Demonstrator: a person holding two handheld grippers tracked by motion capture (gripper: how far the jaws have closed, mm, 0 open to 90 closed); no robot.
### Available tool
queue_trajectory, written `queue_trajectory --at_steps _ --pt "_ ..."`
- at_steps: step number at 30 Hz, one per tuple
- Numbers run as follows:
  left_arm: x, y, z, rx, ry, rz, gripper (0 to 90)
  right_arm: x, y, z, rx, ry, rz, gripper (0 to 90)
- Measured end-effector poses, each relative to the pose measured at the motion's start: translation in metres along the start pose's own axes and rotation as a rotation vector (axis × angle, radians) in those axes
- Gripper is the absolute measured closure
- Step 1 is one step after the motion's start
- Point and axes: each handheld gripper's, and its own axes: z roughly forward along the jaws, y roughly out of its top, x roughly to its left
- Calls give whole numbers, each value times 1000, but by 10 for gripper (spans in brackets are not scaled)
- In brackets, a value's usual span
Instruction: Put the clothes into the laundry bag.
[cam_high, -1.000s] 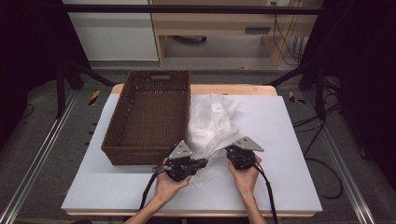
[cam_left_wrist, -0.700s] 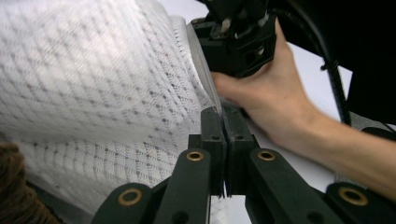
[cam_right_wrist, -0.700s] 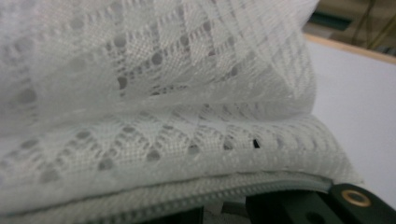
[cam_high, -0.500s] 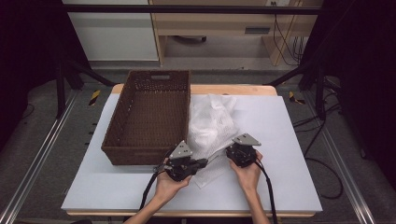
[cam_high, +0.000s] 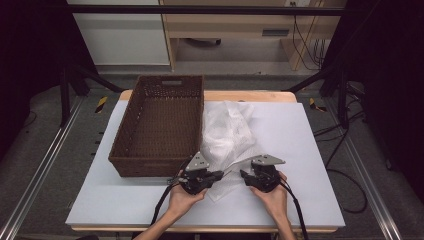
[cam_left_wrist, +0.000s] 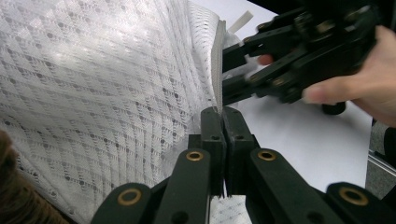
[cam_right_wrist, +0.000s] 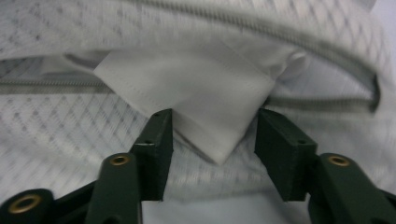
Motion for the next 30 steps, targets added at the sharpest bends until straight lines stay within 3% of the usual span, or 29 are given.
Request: queue_trajectory --at_steps 1,2,4,7,10,12,14,16,19,22,25,28,30 --pt "0 0 0 -1 2 0 884 1 1 2 4 -15 -11 557" --pt "0 0 -1 -2 2 0 884 2 3 3 5 -17 -7 641" --pt "0 0 -1 -3 3 0 884 2 6 0 -5 -37 -14 880" --pt "0 1 -1 -5 2 0 884 2 10 -4 -50 32 2 900" --pt "0 1 -1 -7 4 0 884 5 14 -3 -49 23 -13 900" --pt "1 1 -2 -15 7 -1 884 7 14 -5 -79 49 9 900" --pt "2 2 -3 -24 6 -7 884 13 14 -6 -112 99 -3 879" --pt "3 3 -4 -29 -4 -9 885 24 17 -1 -110 113 -29 900" --pt "-1 3 -6 -36 -32 -6 888 37 27 17 -75 90 -65 900" --pt "-5 5 -9 -52 -69 -1 890 42 39 34 -74 64 -30 900" --pt "-10 9 -14 -65 -72 18 891 42 47 49 -104 32 29 900" --pt "-9 8 -15 -62 -79 19 892 37 48 58 -151 -55 103 900" --pt "-8 7 -13 -55 -82 15 892 34 49 57 -202 -127 115 900"
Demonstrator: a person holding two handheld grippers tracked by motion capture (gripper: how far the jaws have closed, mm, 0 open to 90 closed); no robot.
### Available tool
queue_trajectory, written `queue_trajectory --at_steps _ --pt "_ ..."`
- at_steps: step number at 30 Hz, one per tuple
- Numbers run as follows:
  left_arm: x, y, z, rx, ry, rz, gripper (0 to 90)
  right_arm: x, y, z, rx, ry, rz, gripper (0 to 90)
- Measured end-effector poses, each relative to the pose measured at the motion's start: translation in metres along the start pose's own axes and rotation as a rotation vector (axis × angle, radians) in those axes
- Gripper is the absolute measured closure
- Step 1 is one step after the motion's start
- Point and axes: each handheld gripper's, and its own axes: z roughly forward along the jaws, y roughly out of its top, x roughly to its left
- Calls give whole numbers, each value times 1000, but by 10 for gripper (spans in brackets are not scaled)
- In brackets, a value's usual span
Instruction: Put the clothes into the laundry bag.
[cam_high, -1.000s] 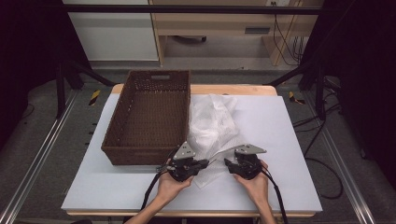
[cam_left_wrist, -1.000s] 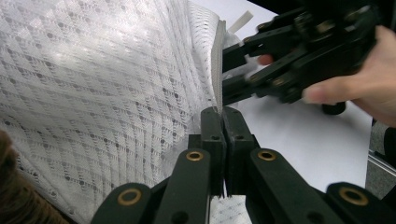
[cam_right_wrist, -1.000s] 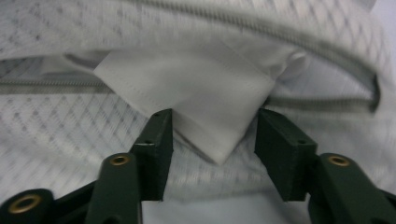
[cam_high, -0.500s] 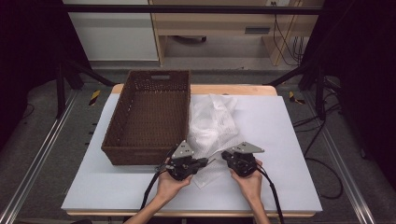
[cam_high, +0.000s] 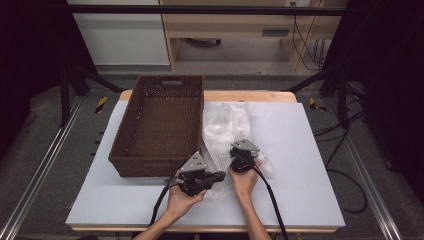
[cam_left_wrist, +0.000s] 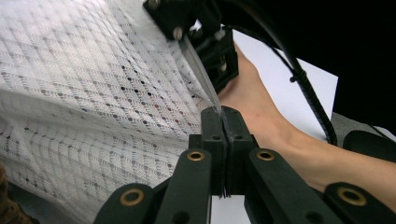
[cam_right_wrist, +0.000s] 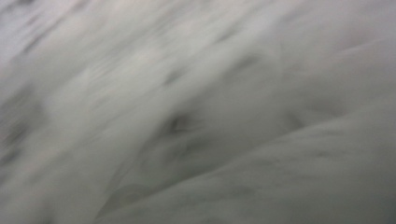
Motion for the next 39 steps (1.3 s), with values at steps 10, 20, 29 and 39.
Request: queue_trajectory --at_steps 10,20,29,39 --pt "12 -7 5 22 43 -31 886 -18 -5 -46 54 168 -74 809" --pt "12 -11 14 41 55 -26 885 -51 -28 -70 153 109 -86 672" --pt "13 -10 12 37 57 -26 885 -40 -19 -33 199 57 -40 523" --pt "14 -9 11 33 66 -26 885 -31 -11 -33 157 21 -75 877"
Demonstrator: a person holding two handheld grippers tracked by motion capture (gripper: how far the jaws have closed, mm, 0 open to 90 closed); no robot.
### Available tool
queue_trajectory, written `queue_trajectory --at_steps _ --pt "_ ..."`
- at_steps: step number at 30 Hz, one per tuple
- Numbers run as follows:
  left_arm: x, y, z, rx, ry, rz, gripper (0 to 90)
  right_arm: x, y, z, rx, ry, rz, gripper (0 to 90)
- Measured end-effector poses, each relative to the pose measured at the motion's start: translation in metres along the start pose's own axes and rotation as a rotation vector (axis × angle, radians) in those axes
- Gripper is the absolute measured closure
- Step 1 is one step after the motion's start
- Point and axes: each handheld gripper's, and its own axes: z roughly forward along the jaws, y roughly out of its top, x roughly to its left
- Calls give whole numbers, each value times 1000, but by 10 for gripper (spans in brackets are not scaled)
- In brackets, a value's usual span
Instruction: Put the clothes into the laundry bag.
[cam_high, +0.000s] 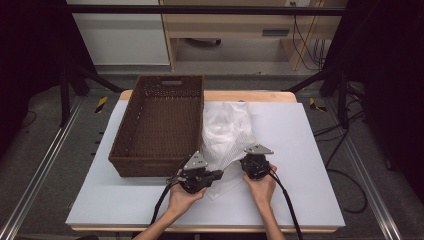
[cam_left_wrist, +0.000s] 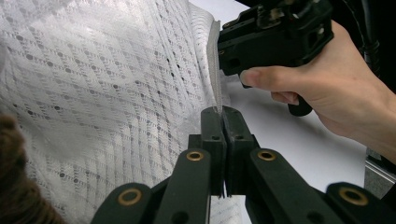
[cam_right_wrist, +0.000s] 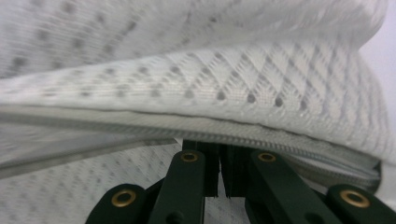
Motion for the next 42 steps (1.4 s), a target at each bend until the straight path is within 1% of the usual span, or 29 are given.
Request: queue_trajectory --at_steps 1,4,7,9,13,14,15,17,18,19,20,21,23,24,26,28,30,31,32,33,34,35,36,37,38,39,40,41,42 --pt "0 0 -1 -3 -1 -3 885 1 1 -2 -25 5 -5 877" --pt "0 2 -3 -11 -1 -3 885 2 6 -7 -64 30 13 877" --pt "-2 5 -6 -22 -9 6 886 3 11 -5 -83 53 17 876" --pt "-3 7 -8 -29 -17 10 886 5 14 -3 -84 63 24 876" --pt "-3 9 -10 -29 -31 8 886 5 15 2 -91 56 32 874" --pt "-4 9 -10 -16 -40 11 886 2 16 6 -98 36 49 875" --pt "-5 8 -9 -10 -46 13 886 2 16 6 -102 29 65 875" --pt "-6 6 -7 0 -47 15 886 -1 18 8 -130 2 83 876" --pt "-6 4 -5 6 -49 10 886 -1 18 9 -149 -14 94 877" --pt "-6 2 -3 12 -50 4 886 -2 18 12 -152 -23 110 877" --pt "-6 -1 0 16 -52 -7 886 -2 17 16 -147 -30 119 876" --pt "-4 -4 4 30 -61 -22 886 -2 16 20 -135 -43 116 875" --pt "-4 -11 11 51 -59 -34 885 -2 14 28 -89 -56 93 867" --pt "-3 -13 14 59 -55 -36 885 -2 15 27 -86 -44 95 854" --pt "-2 -14 15 61 -47 -38 885 -5 14 22 -55 -15 75 775" --pt "-1 -13 12 46 -41 -35 885 -7 10 9 -24 24 18 698" --pt "0 -11 8 29 -24 -32 884 -10 1 -11 -18 49 -27 635" --pt "2 -10 8 27 -23 -35 885 -13 -4 -23 -25 69 -31 621" --pt "2 -9 7 29 -20 -35 884 -17 -9 -34 -26 76 -33 607" --pt "2 -9 7 26 -17 -37 884 -22 -12 -45 -30 72 -38 590" --pt "3 -9 7 27 -18 -37 883 -27 -14 -55 -44 63 -32 578" --pt "3 -9 8 30 -12 -34 883 -32 -16 -63 -57 38 -33 561" --pt "3 -9 8 30 -6 -31 883 -40 -18 -68 -70 -5 -37 535" --pt "4 -10 10 35 -7 -33 883 -45 -19 -67 -72 -17 -30 503" --pt "4 -10 11 37 -5 -35 883 -51 -20 -63 -63 -18 -5 471" --pt "4 -10 11 36 -1 -32 882 -56 -21 -56 -46 4 22 458" --pt "3 -10 11 37 1 -27 882 -57 -21 -48 -26 30 39 470" --pt "3 -10 10 36 4 -24 882 -56 -22 -39 1 50 44 513" --pt "4 -10 10 35 4 -26 882 -53 -24 -32 24 51 34 587"
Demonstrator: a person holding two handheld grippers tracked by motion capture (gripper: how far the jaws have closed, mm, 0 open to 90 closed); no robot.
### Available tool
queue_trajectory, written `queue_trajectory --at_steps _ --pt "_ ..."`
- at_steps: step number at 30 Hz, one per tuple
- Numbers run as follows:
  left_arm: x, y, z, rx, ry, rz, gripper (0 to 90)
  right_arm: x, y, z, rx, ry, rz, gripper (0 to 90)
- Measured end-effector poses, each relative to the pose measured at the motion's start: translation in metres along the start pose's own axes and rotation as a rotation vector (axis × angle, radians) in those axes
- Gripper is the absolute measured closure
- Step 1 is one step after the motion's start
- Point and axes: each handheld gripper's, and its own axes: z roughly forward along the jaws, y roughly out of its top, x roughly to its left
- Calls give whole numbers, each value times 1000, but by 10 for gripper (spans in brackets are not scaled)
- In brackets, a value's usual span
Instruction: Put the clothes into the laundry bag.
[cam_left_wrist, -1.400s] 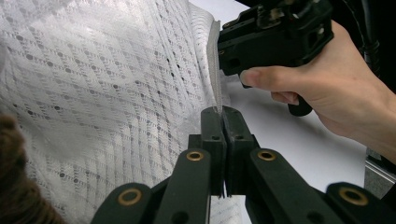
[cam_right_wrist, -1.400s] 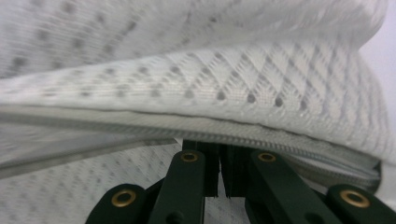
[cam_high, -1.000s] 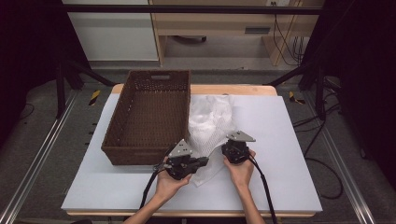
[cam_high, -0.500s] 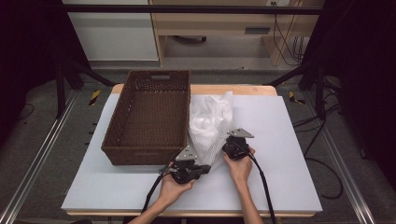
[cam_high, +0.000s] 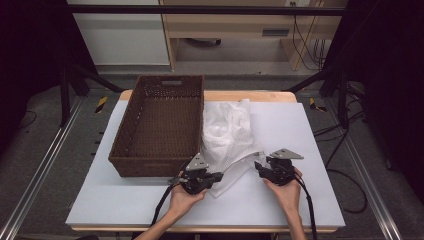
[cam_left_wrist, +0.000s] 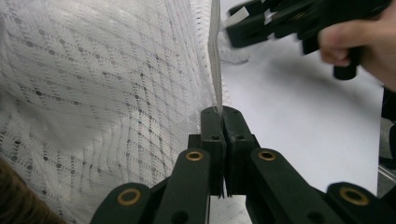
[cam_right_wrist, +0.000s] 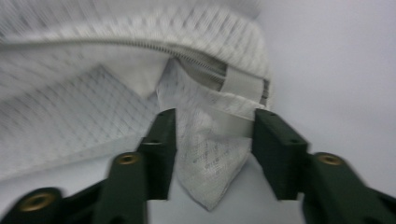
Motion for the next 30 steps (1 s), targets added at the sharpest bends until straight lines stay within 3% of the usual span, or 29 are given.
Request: queue_trajectory --at_steps 1,2,3,5,9,10,11,14,16,17,19,21,22,23,25,27,28,30 --pt "0 0 -1 -1 1 -3 882 2 -2 7 40 -11 -14 644" --pt "1 0 -1 -3 2 -3 882 4 -2 7 23 -37 -23 792" --pt "1 1 -2 -6 3 -4 882 4 -1 6 42 -52 -31 877" --pt "2 2 -4 -9 2 -5 882 0 0 -5 44 -53 -3 899" --pt "3 4 -7 -25 2 -10 882 0 -3 -46 12 10 -3 897" --pt "3 4 -7 -25 2 -10 882 0 -3 -46 12 10 -3 897" --pt "3 5 -8 -25 4 -10 882 -7 -8 -68 30 34 9 893" --pt "1 5 -6 -11 -7 -4 882 -13 -18 -80 66 6 30 851" --pt "-1 4 -2 7 -13 1 880 -13 -25 -76 156 -28 9 778" --pt "-3 3 0 14 -12 6 880 -11 -28 -74 162 -55 -19 726" --pt "-5 1 4 28 -14 16 878 -5 -28 -74 85 -78 -61 665" --pt "-6 0 6 37 -14 27 876 2 -20 -76 5 -16 -69 634" --pt "-6 0 6 37 -14 27 876 2 -20 -76 5 -16 -69 634" --pt "-8 -1 7 56 -28 46 876 12 -11 -72 -33 4 -101 557" --pt "-9 -2 9 102 -48 62 872 15 -5 -64 -36 -19 -126 533" --pt "-11 -4 11 121 -36 76 861 14 -4 -58 -41 -37 -120 539" --pt "-13 -5 10 128 -28 87 817 5 -6 -41 24 -87 -99 581" --pt "-15 -6 6 121 -7 89 727 -3 -15 -32 65 -88 -78 703"
